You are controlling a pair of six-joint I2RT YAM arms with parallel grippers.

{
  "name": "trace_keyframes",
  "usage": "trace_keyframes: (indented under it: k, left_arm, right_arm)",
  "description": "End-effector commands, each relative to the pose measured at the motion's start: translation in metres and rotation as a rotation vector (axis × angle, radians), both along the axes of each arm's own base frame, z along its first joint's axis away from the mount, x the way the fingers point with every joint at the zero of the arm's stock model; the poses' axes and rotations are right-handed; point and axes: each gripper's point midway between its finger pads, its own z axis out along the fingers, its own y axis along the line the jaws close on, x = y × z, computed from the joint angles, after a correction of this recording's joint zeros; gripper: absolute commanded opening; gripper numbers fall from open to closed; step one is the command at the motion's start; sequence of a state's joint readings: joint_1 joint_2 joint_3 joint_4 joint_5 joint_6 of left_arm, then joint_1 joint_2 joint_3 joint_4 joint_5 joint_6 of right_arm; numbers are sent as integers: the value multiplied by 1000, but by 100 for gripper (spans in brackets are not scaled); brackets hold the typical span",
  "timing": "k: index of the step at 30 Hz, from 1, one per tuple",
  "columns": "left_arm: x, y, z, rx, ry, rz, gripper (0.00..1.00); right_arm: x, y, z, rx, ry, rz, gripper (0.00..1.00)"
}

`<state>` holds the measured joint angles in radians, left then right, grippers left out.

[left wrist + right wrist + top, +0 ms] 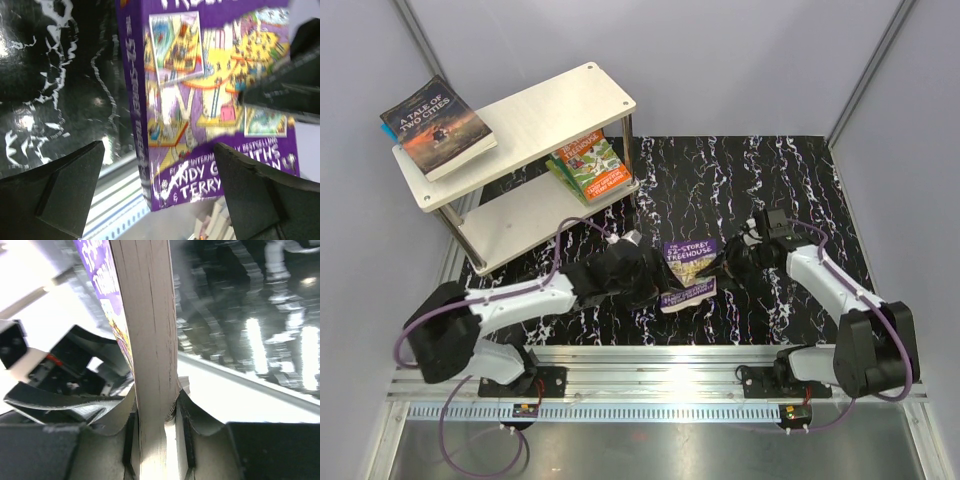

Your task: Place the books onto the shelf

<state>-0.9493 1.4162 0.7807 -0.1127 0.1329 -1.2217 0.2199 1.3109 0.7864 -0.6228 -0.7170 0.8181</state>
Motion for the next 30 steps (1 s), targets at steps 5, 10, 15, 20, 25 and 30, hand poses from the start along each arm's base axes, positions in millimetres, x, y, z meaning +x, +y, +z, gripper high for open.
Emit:
trace_keyframes:
  k: [5, 10, 15, 20, 25, 30]
  left_arm:
    - [14, 12, 77, -145, -139, 101, 99]
    - [22, 5, 123, -227, -156, 136, 86]
    - [25, 7, 150, -272, -173, 166, 36]
    - [27, 10, 170, -287, -216, 166, 4]
    - [28, 8, 180, -281, -252, 143, 0]
    - [43, 31, 254, -256, -423, 163, 0]
  right_arm:
    - [19, 31, 100, 352, -63, -73, 0]
    - [21, 35, 130, 454, -93, -90, 0]
    - [18, 35, 159, 541, -111, -140, 0]
    - [13, 34, 169, 562, -121, -135, 0]
    - [11, 35, 182, 586, -142, -100, 91]
    - [5, 32, 200, 506, -197, -84, 100]
